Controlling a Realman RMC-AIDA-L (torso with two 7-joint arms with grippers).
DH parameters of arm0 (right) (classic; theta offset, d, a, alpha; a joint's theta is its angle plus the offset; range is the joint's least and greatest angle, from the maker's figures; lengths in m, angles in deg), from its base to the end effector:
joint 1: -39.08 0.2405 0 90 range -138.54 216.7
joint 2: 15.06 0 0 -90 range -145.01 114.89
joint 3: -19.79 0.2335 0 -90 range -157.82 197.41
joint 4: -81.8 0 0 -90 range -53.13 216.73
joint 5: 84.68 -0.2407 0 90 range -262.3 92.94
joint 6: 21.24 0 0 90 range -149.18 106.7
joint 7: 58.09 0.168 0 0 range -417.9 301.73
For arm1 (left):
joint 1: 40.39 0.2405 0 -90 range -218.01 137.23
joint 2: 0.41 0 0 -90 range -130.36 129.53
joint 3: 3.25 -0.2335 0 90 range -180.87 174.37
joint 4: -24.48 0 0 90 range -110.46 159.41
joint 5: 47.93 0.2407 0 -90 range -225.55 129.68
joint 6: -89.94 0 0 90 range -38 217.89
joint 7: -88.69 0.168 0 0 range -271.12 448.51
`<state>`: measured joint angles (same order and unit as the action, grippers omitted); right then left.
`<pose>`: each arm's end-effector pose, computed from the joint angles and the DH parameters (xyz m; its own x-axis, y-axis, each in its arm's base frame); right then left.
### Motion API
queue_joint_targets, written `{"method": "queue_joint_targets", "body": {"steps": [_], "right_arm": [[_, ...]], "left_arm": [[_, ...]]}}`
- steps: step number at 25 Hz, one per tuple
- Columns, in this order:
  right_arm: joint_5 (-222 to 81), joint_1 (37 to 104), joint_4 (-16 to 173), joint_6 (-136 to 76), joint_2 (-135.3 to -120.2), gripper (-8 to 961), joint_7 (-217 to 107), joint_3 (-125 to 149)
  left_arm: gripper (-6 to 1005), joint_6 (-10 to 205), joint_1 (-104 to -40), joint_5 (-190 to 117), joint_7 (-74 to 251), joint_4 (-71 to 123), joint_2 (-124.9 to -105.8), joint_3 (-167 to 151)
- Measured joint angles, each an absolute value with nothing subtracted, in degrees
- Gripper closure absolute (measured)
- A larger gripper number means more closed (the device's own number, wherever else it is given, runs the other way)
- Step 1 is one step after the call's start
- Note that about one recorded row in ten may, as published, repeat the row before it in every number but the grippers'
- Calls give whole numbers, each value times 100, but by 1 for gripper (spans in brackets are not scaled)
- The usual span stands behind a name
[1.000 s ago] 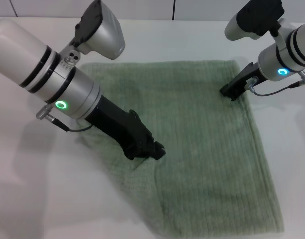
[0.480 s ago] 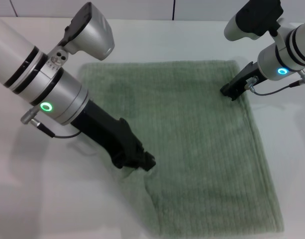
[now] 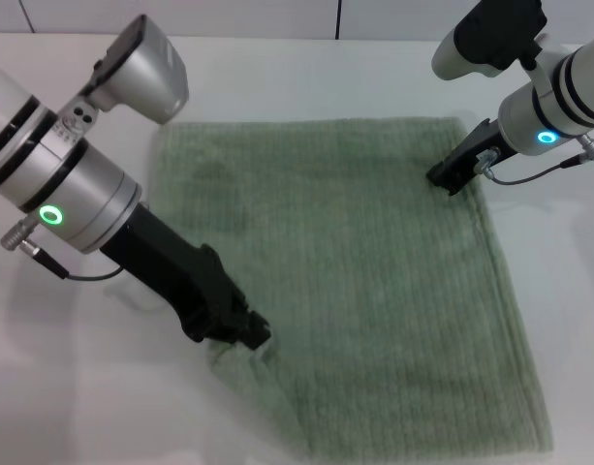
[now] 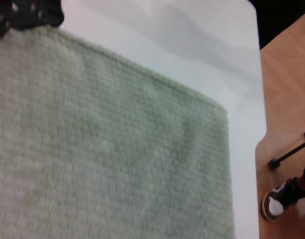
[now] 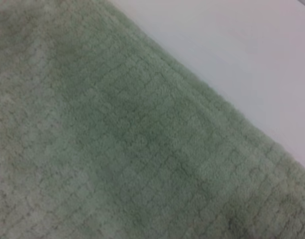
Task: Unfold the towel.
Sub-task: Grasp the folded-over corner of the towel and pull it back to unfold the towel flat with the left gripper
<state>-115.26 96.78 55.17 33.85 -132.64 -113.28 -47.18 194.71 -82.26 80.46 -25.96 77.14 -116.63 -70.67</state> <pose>0.2086 0.4588 -0.0732 0.8205 -0.5353 0.2003 -0.3937 -0.7834 -0.4809 -0.1713 0.3384 -0.0235 0.8918 0.4183 -0.1721 0.4471 -0.8731 0.1945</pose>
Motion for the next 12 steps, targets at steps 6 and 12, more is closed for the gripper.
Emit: {"method": "queue_joint_targets", "body": {"steps": [6,12], "right_arm": [[-11526,9682,5517,3386,-13273,905,-11328,-4718],[-11526,9680,5517,3386,-13287,904,-11327,-4717]], "left_arm": [[881,19424,-8233,8393,-2598,7699,-11751,-7044],[872,19360,-8442,8747,-2849,7394,-11757,-6879]]}}
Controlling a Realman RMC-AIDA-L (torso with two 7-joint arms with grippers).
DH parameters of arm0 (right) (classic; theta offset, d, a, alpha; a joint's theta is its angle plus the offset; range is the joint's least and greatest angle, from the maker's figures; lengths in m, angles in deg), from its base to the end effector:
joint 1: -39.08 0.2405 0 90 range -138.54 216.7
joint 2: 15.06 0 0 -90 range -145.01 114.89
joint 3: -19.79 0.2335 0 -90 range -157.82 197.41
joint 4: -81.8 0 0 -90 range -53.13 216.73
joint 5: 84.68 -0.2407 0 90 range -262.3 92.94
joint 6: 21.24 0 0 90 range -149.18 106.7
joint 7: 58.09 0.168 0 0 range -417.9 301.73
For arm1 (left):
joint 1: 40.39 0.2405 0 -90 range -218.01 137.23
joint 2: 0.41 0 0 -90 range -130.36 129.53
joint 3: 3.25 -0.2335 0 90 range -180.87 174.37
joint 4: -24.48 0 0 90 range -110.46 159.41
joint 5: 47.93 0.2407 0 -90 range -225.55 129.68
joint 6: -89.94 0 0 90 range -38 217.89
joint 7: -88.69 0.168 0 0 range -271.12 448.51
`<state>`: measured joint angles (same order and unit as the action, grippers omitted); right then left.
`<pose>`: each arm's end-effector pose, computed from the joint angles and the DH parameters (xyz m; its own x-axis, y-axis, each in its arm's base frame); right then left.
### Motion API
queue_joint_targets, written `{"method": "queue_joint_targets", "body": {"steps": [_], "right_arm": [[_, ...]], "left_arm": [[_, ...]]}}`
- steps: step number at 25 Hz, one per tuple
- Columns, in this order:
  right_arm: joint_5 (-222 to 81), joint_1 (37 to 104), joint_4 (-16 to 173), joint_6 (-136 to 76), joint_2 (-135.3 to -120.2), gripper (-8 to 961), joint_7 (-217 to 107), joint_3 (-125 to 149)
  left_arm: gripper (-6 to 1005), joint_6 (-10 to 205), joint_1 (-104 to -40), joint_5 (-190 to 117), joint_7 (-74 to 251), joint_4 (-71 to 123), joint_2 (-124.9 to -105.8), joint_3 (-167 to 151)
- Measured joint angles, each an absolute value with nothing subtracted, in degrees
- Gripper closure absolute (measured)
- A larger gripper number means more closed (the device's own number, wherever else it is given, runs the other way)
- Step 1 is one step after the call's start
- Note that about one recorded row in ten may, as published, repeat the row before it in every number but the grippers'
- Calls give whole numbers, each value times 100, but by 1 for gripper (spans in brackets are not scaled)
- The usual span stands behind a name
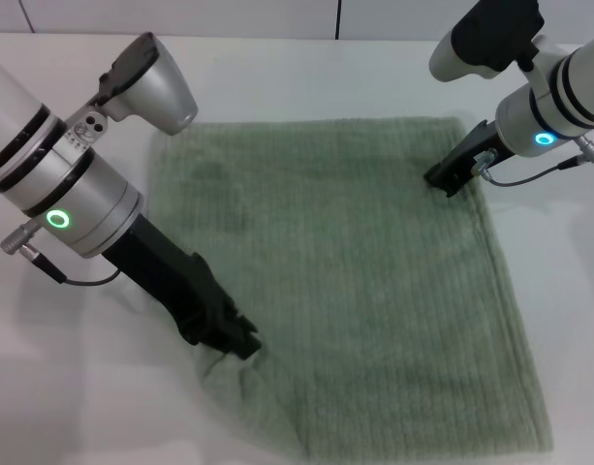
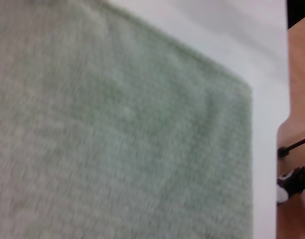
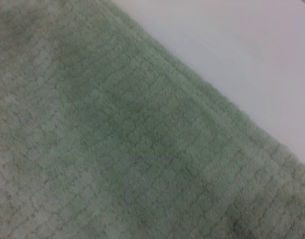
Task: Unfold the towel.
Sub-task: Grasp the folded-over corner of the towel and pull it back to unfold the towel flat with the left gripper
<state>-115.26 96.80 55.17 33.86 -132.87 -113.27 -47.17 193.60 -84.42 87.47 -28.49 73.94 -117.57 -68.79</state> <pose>0.2078 0.4578 -0.0752 0.8210 -0.5346 0.2002 -0.3948 -0.7850 -0.4773 -0.1839 0.3415 -0.0304 0.8421 0.4722 -0.2605 0.5178 -0.8429 0.1463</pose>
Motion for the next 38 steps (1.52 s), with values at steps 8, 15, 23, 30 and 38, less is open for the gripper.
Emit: {"method": "queue_joint_targets", "body": {"steps": [8,15,23,30,38], "right_arm": [[-11526,9681,5517,3382,-13300,903,-11327,-4717],[-11526,9682,5517,3378,-13307,901,-11324,-4717],[-11527,9678,5517,3377,-13311,900,-11305,-4717],[-11527,9678,5517,3377,-13310,899,-11288,-4717],[-11527,9695,5508,3377,-13301,897,-11279,-4717]], "left_arm": [[684,19344,-8450,9051,-2841,7423,-11826,-6885],[406,19381,-8302,9039,-2809,8070,-11805,-6699],[325,19614,-8313,9059,-2793,8426,-11732,-6656],[306,19902,-8300,9010,-2558,8922,-11728,-6461],[307,19955,-8459,8897,-2145,8506,-11846,-6311]]}}
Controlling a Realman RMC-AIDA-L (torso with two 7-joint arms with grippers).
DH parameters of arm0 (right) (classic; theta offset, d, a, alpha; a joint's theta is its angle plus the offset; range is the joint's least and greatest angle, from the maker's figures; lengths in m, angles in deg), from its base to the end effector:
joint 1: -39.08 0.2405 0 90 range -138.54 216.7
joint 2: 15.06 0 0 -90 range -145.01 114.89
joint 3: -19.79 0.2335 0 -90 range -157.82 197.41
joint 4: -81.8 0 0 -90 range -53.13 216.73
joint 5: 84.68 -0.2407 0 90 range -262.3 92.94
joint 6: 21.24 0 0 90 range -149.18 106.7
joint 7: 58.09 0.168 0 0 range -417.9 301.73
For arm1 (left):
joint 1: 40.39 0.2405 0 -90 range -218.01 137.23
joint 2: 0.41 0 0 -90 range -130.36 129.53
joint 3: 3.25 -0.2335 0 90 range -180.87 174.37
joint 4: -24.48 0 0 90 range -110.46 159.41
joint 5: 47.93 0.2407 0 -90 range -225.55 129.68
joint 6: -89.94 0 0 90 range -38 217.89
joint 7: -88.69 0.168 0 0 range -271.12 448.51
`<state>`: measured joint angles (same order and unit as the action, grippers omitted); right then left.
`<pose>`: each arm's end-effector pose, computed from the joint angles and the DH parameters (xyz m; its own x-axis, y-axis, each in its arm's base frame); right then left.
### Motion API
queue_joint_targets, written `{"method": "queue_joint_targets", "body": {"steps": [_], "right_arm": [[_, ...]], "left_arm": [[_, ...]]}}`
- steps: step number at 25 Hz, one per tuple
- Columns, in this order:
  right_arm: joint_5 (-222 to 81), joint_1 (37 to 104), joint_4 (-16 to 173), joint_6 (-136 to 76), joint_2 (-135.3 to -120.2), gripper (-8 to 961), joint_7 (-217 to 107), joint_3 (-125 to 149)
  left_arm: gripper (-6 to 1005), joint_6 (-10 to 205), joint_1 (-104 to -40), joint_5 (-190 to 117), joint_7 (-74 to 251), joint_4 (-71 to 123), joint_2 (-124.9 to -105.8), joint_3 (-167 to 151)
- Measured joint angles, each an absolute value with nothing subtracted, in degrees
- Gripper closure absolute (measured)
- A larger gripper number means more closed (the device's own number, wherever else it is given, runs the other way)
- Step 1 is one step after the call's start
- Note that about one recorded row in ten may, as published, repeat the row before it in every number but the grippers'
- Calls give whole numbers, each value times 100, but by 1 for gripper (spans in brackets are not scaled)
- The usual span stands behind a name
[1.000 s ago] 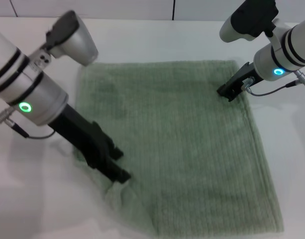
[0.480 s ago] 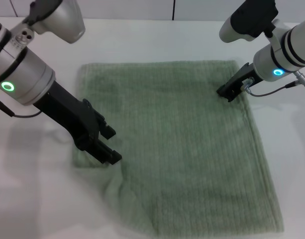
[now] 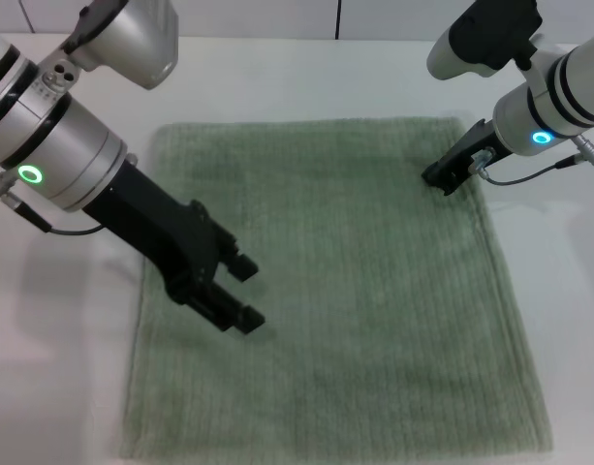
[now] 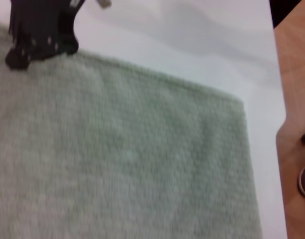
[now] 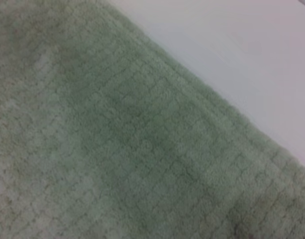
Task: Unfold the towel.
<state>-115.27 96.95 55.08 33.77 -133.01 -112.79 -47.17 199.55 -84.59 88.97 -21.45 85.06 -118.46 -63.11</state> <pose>0.2057 0.4582 -0.0761 0.8205 -0.5375 0.1946 -0.3989 -0.7822 -0.4785 -0.1543 0.3510 0.0043 0.9379 0.2943 -0.1837 0.3195 -0.9390 0.1272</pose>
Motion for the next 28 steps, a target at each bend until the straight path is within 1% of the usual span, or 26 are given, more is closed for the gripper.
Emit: {"method": "queue_joint_targets", "body": {"steps": [3,8,11,15,16,22,27,28], "right_arm": [[-11527,9697,5502,3365,-13301,897,-11278,-4717],[-11527,9704,5470,3326,-13300,896,-11279,-4717],[-11527,9726,5407,3319,-13301,895,-11280,-4714],[-11527,9733,5280,3311,-13300,894,-11278,-4715],[-11527,9737,5183,3309,-13299,894,-11257,-4707],[-11463,9754,4894,3117,-13291,893,-11097,-4709],[-11431,9762,4749,2565,-13353,892,-11063,-4715],[-11458,9761,4689,2280,-13388,892,-11082,-4717]], "left_arm": [[308,19872,-8439,8705,-2038,8500,-11849,-6269],[308,18920,-8279,7674,-1399,8406,-11852,-5926],[309,18100,-8163,6820,-884,7999,-11861,-5933],[309,17619,-8051,6178,-526,7742,-11862,-5919],[310,17244,-7940,5517,-183,7520,-11862,-5916],[311,16539,-7790,4252,517,6896,-11862,-5877],[311,16054,-7764,2778,1751,5943,-11868,-5645],[311,16012,-7770,2546,1957,5764,-11871,-5594]]}}
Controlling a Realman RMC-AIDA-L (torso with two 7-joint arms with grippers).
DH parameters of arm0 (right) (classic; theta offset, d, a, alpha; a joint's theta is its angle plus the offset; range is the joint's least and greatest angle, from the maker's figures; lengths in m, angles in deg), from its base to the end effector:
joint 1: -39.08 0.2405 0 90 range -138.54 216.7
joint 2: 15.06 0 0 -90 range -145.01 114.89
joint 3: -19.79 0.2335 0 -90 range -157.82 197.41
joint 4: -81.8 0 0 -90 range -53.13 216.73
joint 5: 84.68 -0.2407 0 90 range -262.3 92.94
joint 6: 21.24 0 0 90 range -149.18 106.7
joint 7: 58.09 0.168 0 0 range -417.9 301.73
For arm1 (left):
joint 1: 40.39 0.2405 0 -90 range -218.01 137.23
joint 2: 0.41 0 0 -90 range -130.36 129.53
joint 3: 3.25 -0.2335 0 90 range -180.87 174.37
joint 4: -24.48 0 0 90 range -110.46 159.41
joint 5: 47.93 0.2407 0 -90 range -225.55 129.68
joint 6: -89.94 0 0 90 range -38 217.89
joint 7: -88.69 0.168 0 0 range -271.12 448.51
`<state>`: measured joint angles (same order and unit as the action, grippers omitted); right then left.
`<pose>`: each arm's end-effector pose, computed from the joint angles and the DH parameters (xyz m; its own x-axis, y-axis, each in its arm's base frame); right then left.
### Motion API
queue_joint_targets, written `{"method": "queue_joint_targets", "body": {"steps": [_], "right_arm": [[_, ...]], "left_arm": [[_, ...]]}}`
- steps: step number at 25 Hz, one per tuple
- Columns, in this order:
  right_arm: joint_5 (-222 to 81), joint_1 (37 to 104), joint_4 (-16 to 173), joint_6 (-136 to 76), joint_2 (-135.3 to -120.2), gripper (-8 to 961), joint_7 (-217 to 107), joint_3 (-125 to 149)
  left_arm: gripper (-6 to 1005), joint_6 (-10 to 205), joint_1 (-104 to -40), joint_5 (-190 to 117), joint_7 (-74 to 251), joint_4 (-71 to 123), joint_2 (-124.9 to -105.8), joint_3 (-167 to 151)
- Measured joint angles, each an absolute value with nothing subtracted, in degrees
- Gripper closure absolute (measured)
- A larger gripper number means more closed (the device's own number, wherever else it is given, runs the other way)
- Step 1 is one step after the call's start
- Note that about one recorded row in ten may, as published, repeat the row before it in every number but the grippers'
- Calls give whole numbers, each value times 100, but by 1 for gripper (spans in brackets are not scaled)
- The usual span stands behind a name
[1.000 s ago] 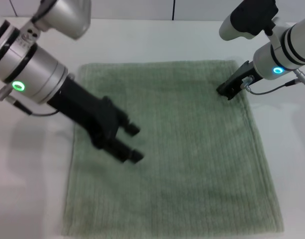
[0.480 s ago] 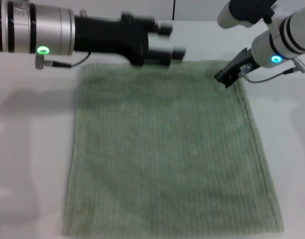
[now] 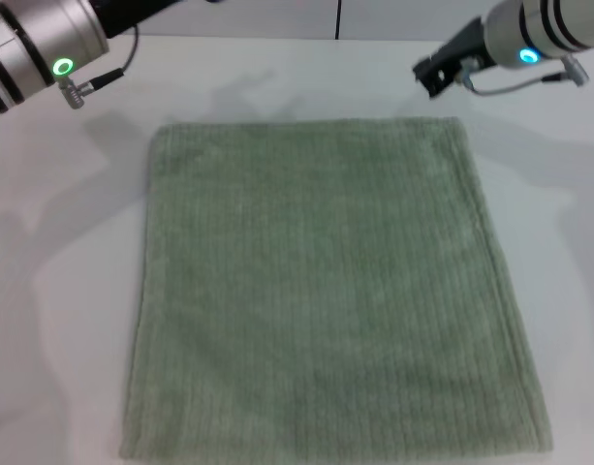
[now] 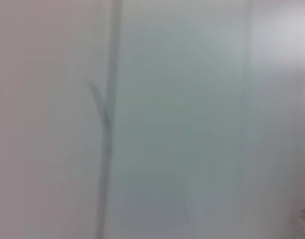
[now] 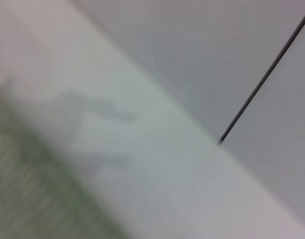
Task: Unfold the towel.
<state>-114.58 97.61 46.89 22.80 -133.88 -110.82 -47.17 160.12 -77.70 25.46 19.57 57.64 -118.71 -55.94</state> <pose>0.1510 0.5086 -0.0474 0.9131 -0.4062 0.0338 -0.2882 -0.7021 -0.6511 -0.1688 0.4447 0.0244 0.6027 0.0205 0.7977 0.5146 -0.7740 -0.3689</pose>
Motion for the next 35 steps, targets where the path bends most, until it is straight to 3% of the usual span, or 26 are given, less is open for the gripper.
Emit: {"method": "queue_joint_targets", "body": {"steps": [19,35], "right_arm": [[-15215,9502,4899,108,-13429,889,-14039,-4727],[-19437,8409,4761,273,-13465,886,-17561,-5698]], "left_arm": [[313,15696,-7744,109,4086,4399,-11876,-4560],[314,15506,-8083,-875,5626,3771,-11897,-4526]]}}
